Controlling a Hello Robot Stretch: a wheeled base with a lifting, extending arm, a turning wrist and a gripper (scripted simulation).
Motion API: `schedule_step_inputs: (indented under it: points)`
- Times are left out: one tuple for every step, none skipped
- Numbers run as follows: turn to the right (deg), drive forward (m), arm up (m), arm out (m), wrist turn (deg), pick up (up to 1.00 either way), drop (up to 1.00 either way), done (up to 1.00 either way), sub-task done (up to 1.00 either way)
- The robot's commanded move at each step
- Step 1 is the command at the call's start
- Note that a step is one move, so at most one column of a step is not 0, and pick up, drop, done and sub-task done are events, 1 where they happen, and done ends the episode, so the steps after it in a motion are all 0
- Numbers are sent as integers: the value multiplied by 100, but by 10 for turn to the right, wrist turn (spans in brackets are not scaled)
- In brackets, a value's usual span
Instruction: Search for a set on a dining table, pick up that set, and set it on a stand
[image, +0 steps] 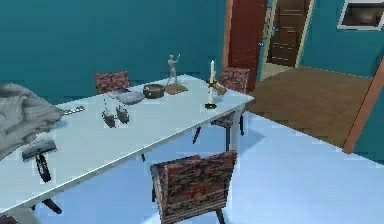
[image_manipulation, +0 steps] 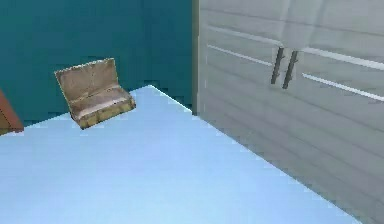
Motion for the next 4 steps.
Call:
schedule_step_inputs:
  points:
    - [330,0,0,0,0,0,0,0,0]
    - [0,85,0,0,0,0,0,0,0]
    - [-420,0,0,0,0,0,0,0,0]
    - [0,45,0,0,0,0,0,0,0]
